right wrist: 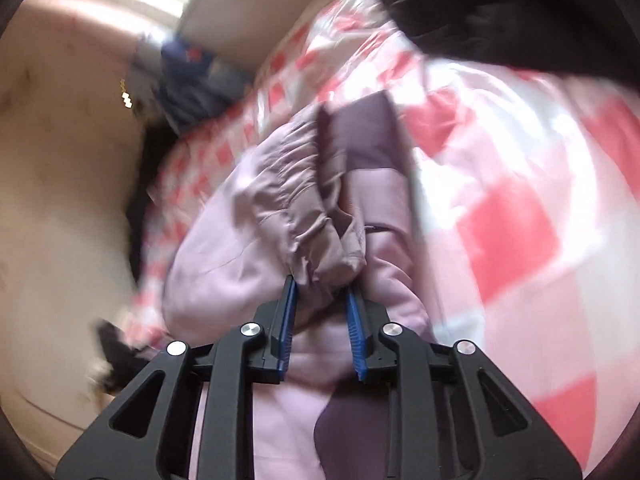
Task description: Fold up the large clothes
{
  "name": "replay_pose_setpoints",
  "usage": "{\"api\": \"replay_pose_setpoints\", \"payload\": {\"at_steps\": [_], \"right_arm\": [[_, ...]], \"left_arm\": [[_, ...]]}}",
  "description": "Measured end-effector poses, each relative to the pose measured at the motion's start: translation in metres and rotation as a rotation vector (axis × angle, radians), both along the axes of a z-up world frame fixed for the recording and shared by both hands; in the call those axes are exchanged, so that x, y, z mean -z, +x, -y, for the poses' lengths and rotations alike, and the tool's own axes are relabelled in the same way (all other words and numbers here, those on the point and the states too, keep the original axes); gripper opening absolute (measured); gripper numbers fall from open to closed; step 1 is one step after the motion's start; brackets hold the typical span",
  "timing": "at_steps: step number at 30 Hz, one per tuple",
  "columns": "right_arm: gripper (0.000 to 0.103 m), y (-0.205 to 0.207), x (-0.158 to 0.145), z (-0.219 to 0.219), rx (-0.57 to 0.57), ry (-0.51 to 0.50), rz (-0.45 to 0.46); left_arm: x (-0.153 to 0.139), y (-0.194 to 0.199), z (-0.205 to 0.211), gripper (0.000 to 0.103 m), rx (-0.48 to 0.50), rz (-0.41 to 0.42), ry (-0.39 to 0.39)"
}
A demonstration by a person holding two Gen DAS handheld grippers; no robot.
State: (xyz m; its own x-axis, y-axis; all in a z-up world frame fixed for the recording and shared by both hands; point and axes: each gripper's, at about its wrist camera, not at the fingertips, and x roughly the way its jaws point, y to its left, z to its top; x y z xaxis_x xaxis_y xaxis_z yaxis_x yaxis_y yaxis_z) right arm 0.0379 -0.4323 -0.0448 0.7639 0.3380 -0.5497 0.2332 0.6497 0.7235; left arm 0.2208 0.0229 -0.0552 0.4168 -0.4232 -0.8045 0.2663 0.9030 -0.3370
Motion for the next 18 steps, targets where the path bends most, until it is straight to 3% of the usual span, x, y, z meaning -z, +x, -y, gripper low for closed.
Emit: {"api": "replay_pose_setpoints", "payload": {"at_steps": [2, 3, 4, 6, 8, 9, 11, 13, 15, 18], "right_arm": [[0.042, -0.016, -0.023, 0.005, 0.104, -0.093, 0.031], [0.045, -0.020, -0.045, 0.002, 0.139, -0.169, 0.090], [0.055, -0.018, -0.066, -0.006, 0.154, -0.260, 0.137], [0.066, 0.001, -0.099, -0.034, 0.091, -0.393, 0.211], [0.070, 0.041, -0.114, -0.077, -0.049, -0.543, 0.202], [0.070, 0.058, -0.112, -0.092, -0.101, -0.606, 0.183], [0.070, 0.101, -0.085, -0.116, -0.161, -0.740, 0.045], [0.070, 0.125, -0.042, -0.111, -0.173, -0.729, -0.102], [0.070, 0.137, -0.001, -0.099, -0.201, -0.650, -0.152], [0.070, 0.128, -0.005, -0.098, -0.195, -0.653, -0.142]], "left_arm": [[-0.015, -0.007, -0.001, 0.096, 0.000, 0.059, -0.012], [-0.029, -0.010, -0.004, 0.096, -0.001, 0.108, -0.048], [-0.040, -0.011, -0.005, 0.096, -0.002, 0.144, -0.063], [-0.059, -0.010, 0.001, 0.096, -0.005, 0.217, -0.058], [-0.065, -0.002, 0.011, 0.096, -0.001, 0.245, -0.052], [-0.062, 0.004, 0.014, 0.096, -0.006, 0.237, -0.054], [-0.044, 0.021, 0.020, 0.096, -0.028, 0.175, -0.066], [-0.024, 0.032, 0.026, 0.096, -0.026, 0.121, -0.059], [-0.003, 0.036, 0.036, 0.096, 0.028, 0.108, -0.037], [-0.001, 0.027, 0.049, 0.096, 0.052, 0.144, 0.080]]}}
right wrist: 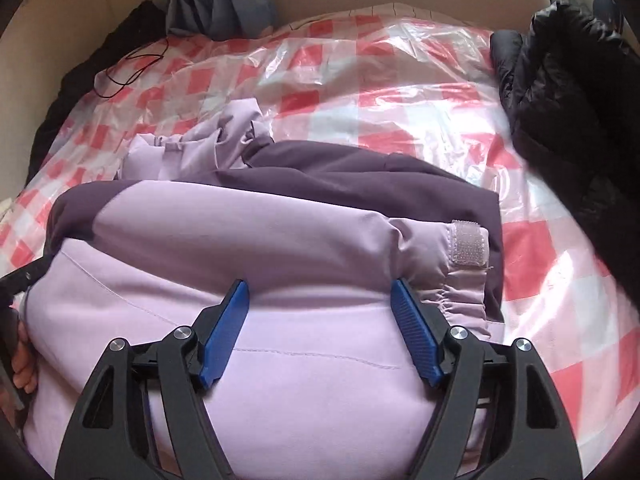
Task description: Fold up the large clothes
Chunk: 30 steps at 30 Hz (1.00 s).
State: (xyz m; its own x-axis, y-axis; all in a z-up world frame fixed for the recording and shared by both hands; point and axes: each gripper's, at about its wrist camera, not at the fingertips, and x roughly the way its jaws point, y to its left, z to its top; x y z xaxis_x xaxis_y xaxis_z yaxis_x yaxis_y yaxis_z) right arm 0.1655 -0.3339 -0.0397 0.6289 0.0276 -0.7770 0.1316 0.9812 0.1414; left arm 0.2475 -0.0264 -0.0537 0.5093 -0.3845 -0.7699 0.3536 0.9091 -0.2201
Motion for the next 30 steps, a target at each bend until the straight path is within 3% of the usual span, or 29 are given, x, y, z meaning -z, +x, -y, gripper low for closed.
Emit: {"api": "replay_pose_setpoints", "payload": {"at_steps": [2, 3, 5, 7, 9, 10, 13, 15, 19, 23, 27, 30], "right_arm": [[0.070, -0.013, -0.020, -0.005, -0.017, -0.030, 0.047], [0.070, -0.028, -0.037, -0.010, -0.031, -0.048, 0.112], [0.073, -0.055, -0.054, -0.017, -0.039, -0.108, 0.173], [0.074, -0.055, -0.040, -0.010, -0.019, -0.131, 0.104], [0.076, -0.041, -0.002, 0.002, -0.039, -0.111, -0.026], [0.079, -0.039, 0.007, 0.005, -0.049, -0.106, -0.030], [0.079, -0.044, -0.011, 0.008, -0.017, -0.066, -0.045], [0.079, -0.065, -0.034, 0.006, -0.027, -0.038, -0.016], [0.083, -0.141, -0.061, 0.002, -0.080, 0.045, 0.002], [0.086, -0.231, -0.054, 0.011, -0.099, 0.187, -0.082], [0.086, -0.314, -0.031, 0.034, -0.050, 0.376, -0.211], [0.086, -0.356, -0.020, 0.045, -0.016, 0.444, -0.244]], "left_arm": [[-0.019, -0.013, -0.010, 0.096, 0.016, 0.024, -0.064], [-0.027, -0.020, -0.018, 0.096, 0.014, 0.051, -0.094], [-0.037, -0.037, -0.033, 0.096, -0.005, 0.111, -0.101], [-0.029, -0.039, -0.043, 0.096, -0.035, 0.099, -0.099], [0.006, -0.025, -0.046, 0.096, -0.058, -0.030, -0.066], [0.025, -0.019, -0.044, 0.096, -0.042, -0.087, -0.046], [0.022, -0.025, -0.039, 0.096, -0.053, -0.079, 0.022], [0.003, -0.038, -0.047, 0.096, -0.045, -0.093, -0.022], [-0.028, -0.090, -0.080, 0.096, -0.018, -0.070, -0.057], [-0.029, -0.160, -0.130, 0.096, 0.024, -0.186, -0.103], [-0.012, -0.222, -0.194, 0.096, -0.027, -0.310, -0.116], [0.007, -0.258, -0.232, 0.096, -0.078, -0.421, -0.224]]}}
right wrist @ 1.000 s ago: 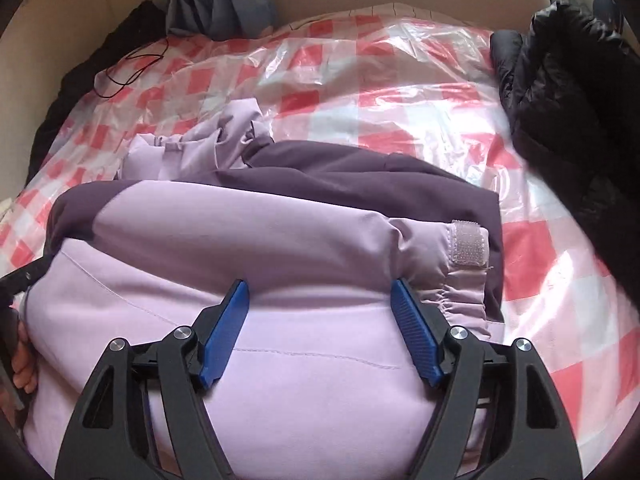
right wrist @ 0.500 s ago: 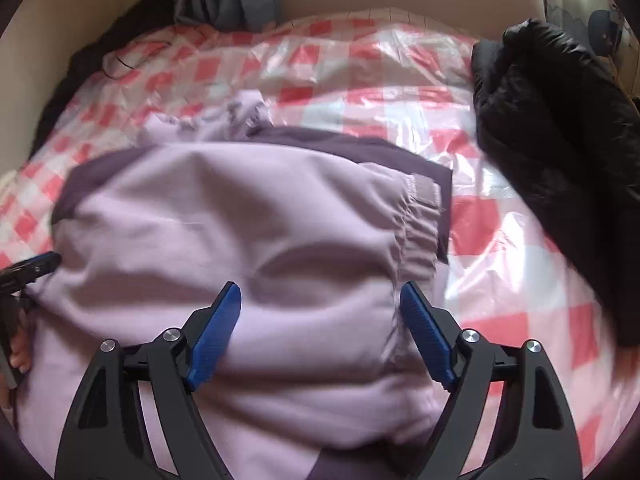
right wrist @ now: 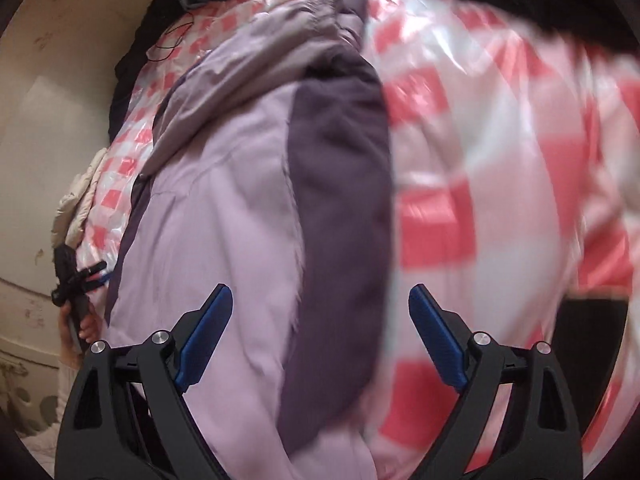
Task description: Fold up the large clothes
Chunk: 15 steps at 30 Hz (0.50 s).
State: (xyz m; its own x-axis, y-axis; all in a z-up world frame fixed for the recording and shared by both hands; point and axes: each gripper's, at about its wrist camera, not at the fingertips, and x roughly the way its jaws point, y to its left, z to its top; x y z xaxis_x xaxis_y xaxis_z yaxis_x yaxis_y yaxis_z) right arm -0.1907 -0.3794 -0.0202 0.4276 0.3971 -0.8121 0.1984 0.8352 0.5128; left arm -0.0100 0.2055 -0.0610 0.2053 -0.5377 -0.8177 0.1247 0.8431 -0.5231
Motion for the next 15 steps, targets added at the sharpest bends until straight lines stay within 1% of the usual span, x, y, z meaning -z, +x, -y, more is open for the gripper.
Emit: {"api": "replay_pose_setpoints", "payload": {"at_steps": [1, 2, 4, 6, 10, 12, 15], "right_arm": [[0.086, -0.013, 0.005, 0.004, 0.021, 0.039, -0.018], [0.086, -0.020, 0.006, 0.006, 0.033, 0.068, -0.030], [0.086, -0.041, 0.011, 0.007, 0.048, 0.146, -0.041], [0.086, -0.052, 0.010, 0.002, 0.029, 0.188, -0.050], [0.087, -0.071, 0.008, -0.016, -0.046, 0.265, -0.064], [0.088, -0.077, 0.008, -0.022, -0.077, 0.295, -0.060], [0.089, -0.081, 0.008, -0.021, -0.082, 0.298, -0.059]], "left_arm": [[0.005, -0.011, -0.007, 0.096, -0.015, -0.030, -0.027], [0.009, -0.025, -0.010, 0.096, -0.008, -0.046, -0.044], [0.010, -0.044, -0.006, 0.096, 0.036, -0.052, -0.063], [0.011, -0.063, 0.002, 0.096, 0.095, -0.086, -0.107], [0.008, -0.094, 0.012, 0.096, 0.181, -0.097, -0.106], [0.005, -0.105, 0.008, 0.096, 0.189, -0.100, -0.135], [0.006, -0.110, -0.004, 0.096, 0.149, -0.125, -0.210]]}}
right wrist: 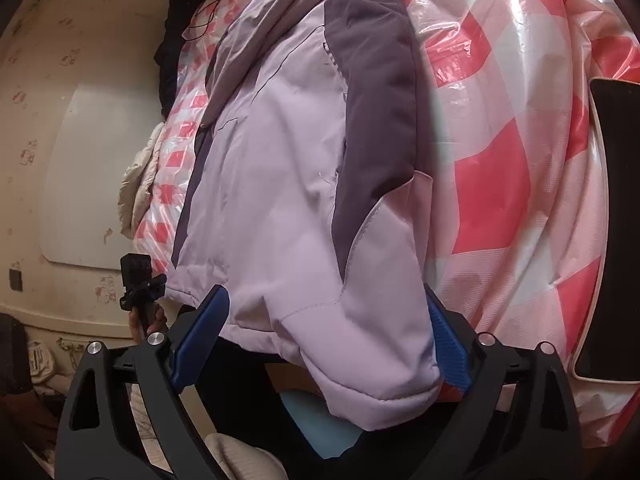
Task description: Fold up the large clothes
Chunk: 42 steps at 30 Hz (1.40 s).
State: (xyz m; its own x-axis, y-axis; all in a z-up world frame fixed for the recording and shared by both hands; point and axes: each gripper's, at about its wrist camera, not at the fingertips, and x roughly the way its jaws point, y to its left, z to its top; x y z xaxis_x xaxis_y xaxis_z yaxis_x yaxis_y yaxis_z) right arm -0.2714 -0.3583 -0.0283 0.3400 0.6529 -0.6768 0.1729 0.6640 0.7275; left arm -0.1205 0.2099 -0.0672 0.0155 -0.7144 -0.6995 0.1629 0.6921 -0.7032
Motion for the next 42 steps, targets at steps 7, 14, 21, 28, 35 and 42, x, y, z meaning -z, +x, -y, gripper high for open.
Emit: {"api": "replay_pose_setpoints", "payload": {"at_steps": [7, 14, 21, 28, 35, 42], "right_arm": [[0.088, -0.007, 0.008, -0.003, -0.016, 0.070, 0.015], [0.037, -0.010, 0.003, -0.005, 0.002, 0.024, 0.034], [0.025, -0.013, -0.018, -0.012, 0.057, 0.100, 0.197], [0.023, -0.027, -0.099, 0.001, 0.137, 0.212, 0.472], [0.024, -0.109, -0.140, 0.004, 0.076, 0.175, 0.511], [0.042, -0.142, -0.044, 0.002, -0.020, 0.188, 0.166]], "left_arm": [[0.002, -0.012, -0.005, 0.096, -0.034, -0.025, 0.023], [0.011, -0.002, -0.013, 0.081, -0.127, -0.061, 0.006], [-0.010, -0.007, -0.014, 0.017, -0.165, 0.006, -0.025], [-0.110, -0.029, -0.014, 0.015, -0.133, 0.194, -0.162], [-0.143, -0.102, -0.036, 0.017, -0.013, 0.243, -0.239], [-0.027, -0.129, -0.059, 0.072, 0.023, -0.006, -0.144]]}}
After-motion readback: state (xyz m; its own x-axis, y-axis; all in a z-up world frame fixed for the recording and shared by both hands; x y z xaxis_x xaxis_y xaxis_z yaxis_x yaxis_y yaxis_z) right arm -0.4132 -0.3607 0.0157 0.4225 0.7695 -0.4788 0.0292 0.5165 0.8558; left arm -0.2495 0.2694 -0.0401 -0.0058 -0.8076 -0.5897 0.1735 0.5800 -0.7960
